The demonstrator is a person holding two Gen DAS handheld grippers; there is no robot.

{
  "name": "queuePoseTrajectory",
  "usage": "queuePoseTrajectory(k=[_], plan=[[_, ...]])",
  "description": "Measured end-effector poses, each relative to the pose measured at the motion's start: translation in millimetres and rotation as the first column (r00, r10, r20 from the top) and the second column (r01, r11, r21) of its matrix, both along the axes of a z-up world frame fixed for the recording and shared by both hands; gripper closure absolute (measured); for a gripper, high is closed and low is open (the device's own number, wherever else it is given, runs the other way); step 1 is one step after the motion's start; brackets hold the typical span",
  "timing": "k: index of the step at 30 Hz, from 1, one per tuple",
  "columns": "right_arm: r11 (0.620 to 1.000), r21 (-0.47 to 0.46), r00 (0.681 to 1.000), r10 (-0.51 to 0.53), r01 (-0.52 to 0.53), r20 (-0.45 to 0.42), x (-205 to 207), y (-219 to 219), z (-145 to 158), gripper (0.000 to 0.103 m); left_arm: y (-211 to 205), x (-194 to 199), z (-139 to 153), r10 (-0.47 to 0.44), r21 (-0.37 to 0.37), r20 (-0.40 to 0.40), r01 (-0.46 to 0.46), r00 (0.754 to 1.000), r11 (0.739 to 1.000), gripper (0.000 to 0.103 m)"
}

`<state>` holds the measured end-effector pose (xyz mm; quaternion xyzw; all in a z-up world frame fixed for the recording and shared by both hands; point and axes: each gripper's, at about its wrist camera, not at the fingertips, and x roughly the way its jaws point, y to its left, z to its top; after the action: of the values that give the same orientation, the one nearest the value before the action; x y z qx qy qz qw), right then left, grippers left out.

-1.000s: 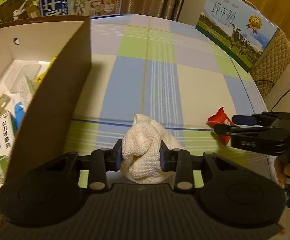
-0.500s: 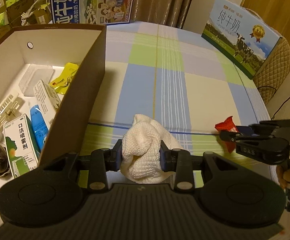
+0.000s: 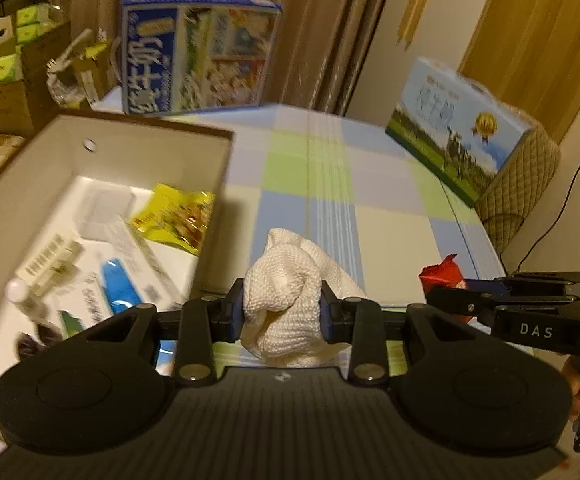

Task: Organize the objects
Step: 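Carry the white sock and red packet over the brown box with both tools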

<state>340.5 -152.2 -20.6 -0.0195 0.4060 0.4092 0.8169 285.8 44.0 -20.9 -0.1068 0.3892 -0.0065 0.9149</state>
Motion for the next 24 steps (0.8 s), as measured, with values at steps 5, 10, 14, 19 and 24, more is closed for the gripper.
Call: queuePoseTrajectory(k=[5,10,14,19,24], plan=[[0.994,0.070,0.996,0.084,-0.083,-0.022,-18.6,47.5,15.8,0.081,40.7,-19.9,21.3,0.053,0.004,0.041,-0.053,0.998,0.999,0.072],[0.982,0.097,0.986,0.164,-0.160,-0.035,-40.4,100.6,18.4,0.081,90.3,-40.7,31.9,0.127,0.019,0.057,-0.128,0.990,0.992,0.072],[0.975,0.093,0.977,0.208,-0.204,-0.042,-55.8,134.5,12.1,0.081,127.4,-55.7,32.2,0.180,0.032,0.041,-0.181,0.983,0.983,0.072],[0.972,0.056,0.971,0.230,-0.227,-0.069,-70.3,164.1,-4.1,0.081,167.9,-70.8,21.7,0.223,0.041,-0.015,-0.222,0.975,0.974,0.072],[0.976,0.024,0.973,0.217,-0.215,-0.082,-78.1,179.6,-13.9,0.081,193.4,-77.9,9.1,0.233,0.043,-0.067,-0.230,0.970,0.972,0.072]])
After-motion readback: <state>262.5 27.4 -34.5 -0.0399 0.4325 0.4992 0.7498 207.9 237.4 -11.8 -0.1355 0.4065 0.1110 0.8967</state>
